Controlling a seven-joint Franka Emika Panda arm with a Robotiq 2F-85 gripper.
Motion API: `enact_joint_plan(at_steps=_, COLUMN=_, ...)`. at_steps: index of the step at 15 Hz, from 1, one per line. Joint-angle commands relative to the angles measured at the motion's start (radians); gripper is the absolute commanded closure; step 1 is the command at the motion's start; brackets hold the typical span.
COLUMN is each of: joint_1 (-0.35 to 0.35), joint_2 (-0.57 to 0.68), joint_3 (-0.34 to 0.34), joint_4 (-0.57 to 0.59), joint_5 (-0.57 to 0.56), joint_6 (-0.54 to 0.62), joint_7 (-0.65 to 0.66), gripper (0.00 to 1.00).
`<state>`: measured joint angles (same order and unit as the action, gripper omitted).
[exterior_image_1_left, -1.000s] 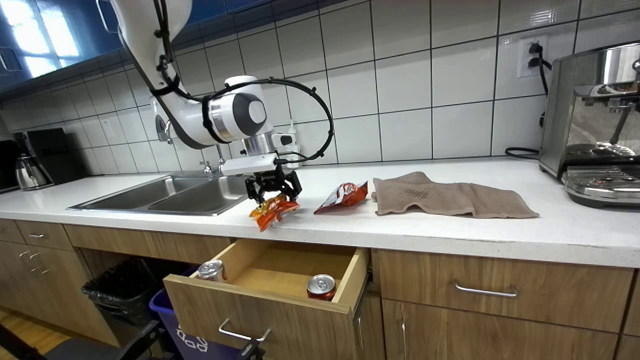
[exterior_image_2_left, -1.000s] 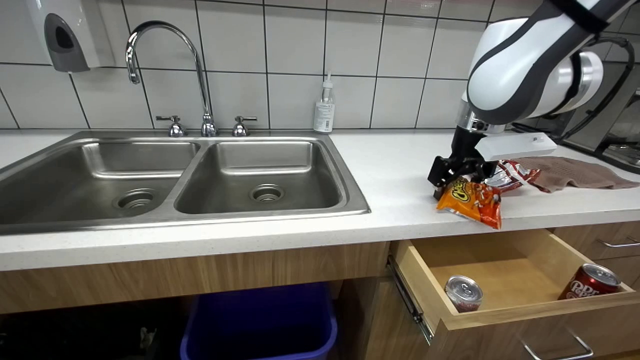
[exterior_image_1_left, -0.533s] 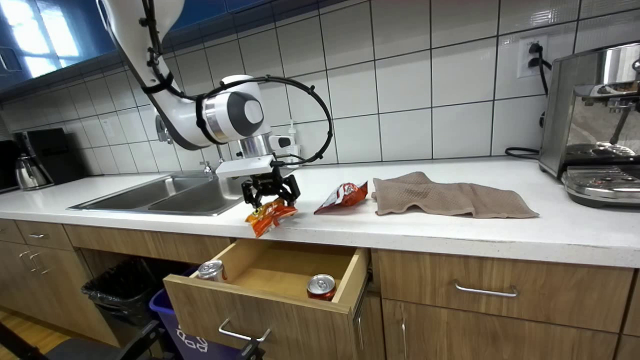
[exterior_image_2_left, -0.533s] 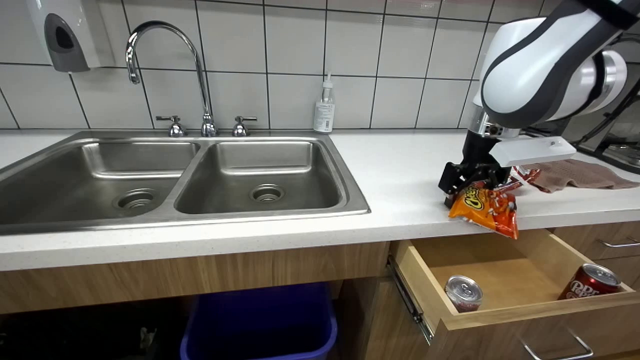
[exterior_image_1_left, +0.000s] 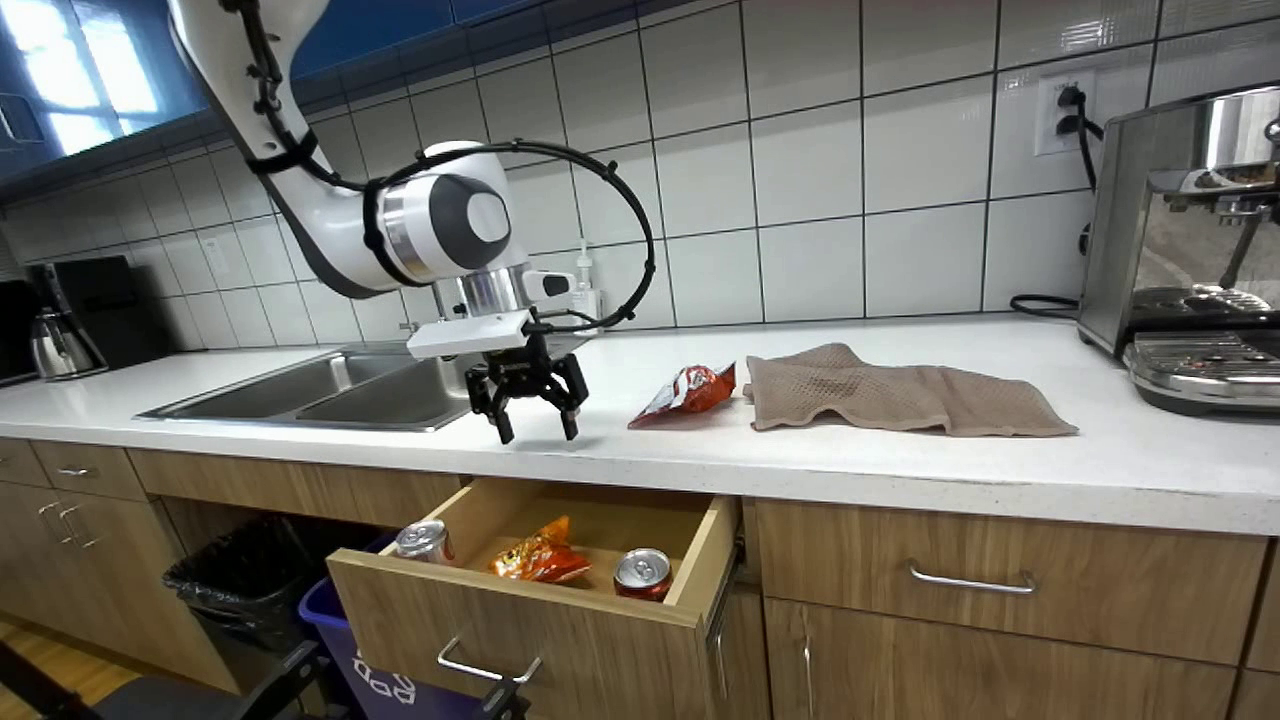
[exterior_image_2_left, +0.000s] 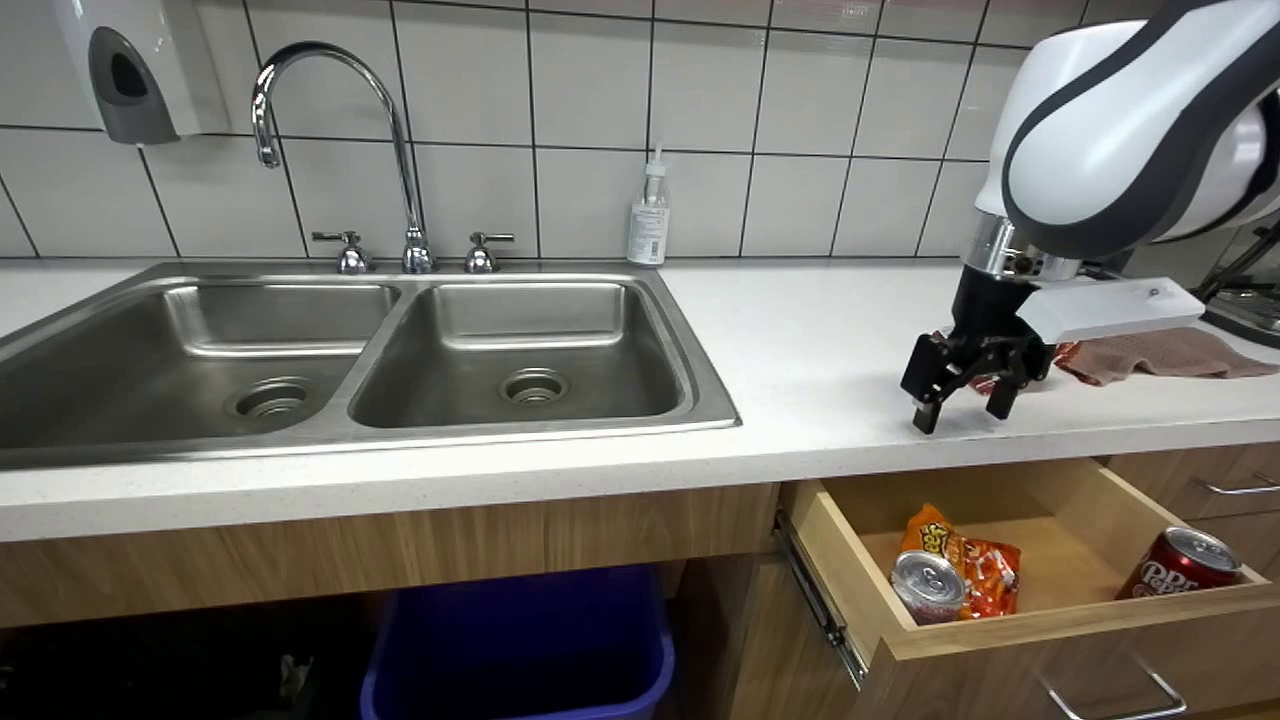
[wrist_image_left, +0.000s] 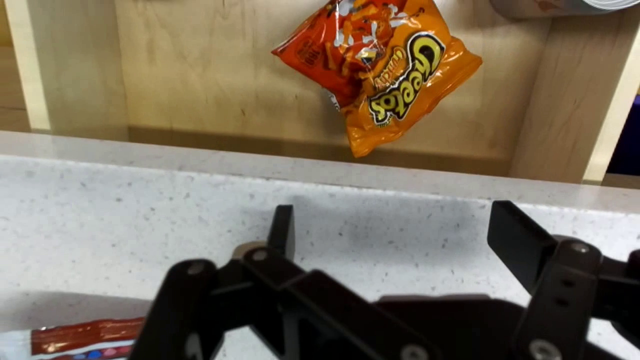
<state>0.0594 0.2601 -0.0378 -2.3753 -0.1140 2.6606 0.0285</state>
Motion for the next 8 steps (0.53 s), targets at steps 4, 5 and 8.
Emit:
enact_joint_plan(at_steps=4, joint_1=-0.003, joint_2=-0.120, joint_3=-0.001, joint_4=-0.086, joint_5=-0.026, joint_6=0.010, joint_7=0.030, gripper=0.00)
enact_joint_plan(at_steps=5, joint_1=-0.005, joint_2=-0.130, joint_3=-0.001, joint_4=-0.089, joint_5=-0.026, joint_6=0.011, joint_7=0.028, gripper=0.00)
enact_joint_plan(at_steps=8, joint_1=-0.015, joint_2=-0.151, joint_3=0.000, joint_4=-0.082, joint_5=-0.017, joint_6=0.013, joint_7=0.016, gripper=0.00)
